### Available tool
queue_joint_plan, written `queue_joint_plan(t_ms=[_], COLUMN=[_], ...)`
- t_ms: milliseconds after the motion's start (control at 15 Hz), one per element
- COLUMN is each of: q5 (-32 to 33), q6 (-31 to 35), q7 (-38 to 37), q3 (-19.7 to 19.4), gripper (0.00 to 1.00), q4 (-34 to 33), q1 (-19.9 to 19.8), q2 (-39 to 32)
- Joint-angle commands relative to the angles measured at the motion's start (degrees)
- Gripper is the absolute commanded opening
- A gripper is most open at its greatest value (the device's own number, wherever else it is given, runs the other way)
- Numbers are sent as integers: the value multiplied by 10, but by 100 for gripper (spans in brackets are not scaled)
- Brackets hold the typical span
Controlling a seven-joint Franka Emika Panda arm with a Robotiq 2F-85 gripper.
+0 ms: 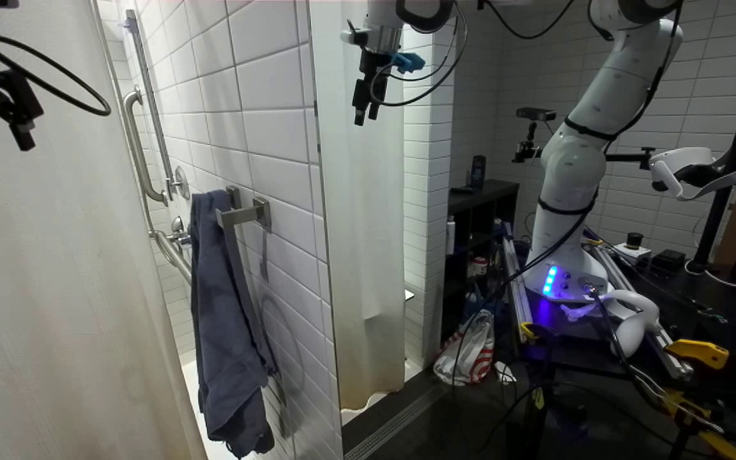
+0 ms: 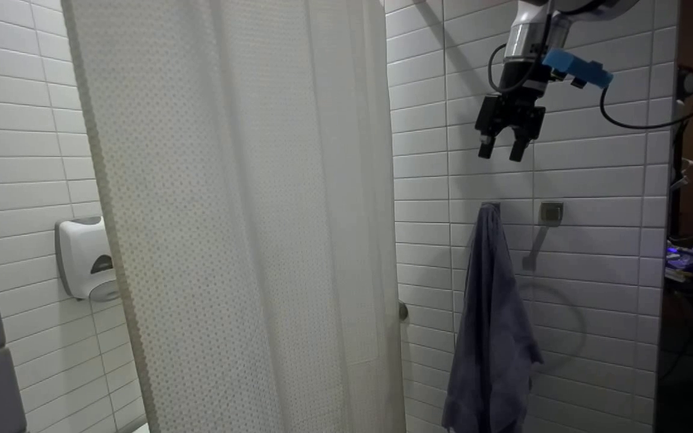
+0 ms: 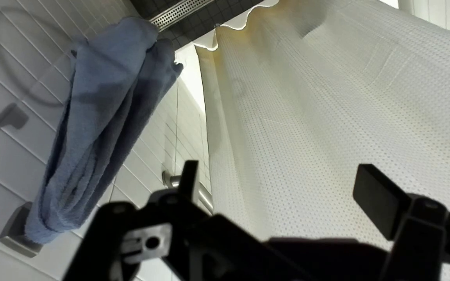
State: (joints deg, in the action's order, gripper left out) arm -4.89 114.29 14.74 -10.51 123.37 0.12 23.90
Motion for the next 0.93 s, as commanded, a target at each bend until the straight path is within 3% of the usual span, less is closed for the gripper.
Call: queue_joint_plan(t_ms=[0, 333, 867], q5=[-8, -44, -110], q6=[-9, -14, -60], q7=[47, 140, 243], q3=[-4, -18, -2], gripper=[100, 100, 100], q4=[-56, -146, -334], q1=[0, 4, -29], q2=[-49, -129, -277])
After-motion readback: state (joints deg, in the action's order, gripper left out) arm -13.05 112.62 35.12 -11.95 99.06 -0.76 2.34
